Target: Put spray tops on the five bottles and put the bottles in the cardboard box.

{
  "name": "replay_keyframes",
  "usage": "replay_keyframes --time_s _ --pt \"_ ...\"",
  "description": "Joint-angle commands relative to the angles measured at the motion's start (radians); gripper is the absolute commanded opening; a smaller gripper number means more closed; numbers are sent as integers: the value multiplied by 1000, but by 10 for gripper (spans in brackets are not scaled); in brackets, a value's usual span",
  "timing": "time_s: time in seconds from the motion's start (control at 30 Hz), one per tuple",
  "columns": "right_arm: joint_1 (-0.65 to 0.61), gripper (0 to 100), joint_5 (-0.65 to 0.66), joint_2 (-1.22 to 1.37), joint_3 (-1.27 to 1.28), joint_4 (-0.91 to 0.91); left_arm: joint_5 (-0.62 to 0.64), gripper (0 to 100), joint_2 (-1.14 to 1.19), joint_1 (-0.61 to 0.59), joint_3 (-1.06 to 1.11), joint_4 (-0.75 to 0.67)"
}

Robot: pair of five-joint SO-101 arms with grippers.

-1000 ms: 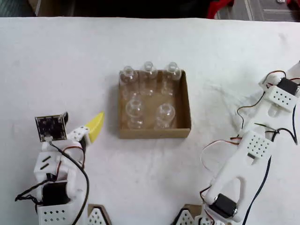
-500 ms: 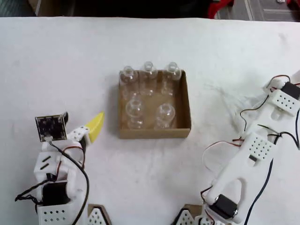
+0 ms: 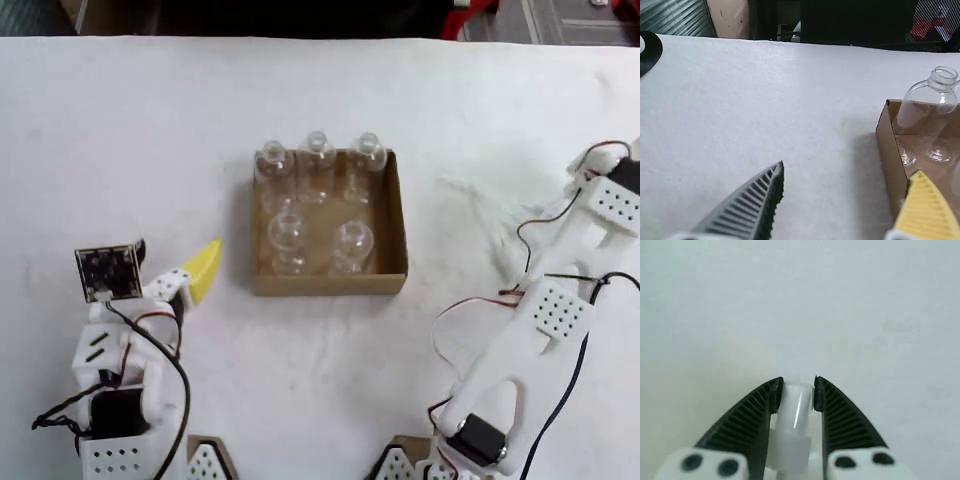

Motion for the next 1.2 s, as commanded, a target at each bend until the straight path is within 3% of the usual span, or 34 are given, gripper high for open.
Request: replay_keyframes --time_s 0.0,0.53,0.8,0.97,1.17 --pt "-42 16 -3 -213 -38 48 -14 361 -7 18 -11 -21" --pt "-211 16 2 -860 -37 321 -14 362 -7 16 -12 -21" --pt "-278 16 11 -1138 -35 337 -14 361 -7 12 -15 -21" --pt "-412 16 107 -1294 15 340 -15 361 -7 12 -71 57" --pt "-587 16 106 -1517 304 335 -15 361 -7 12 -89 83"
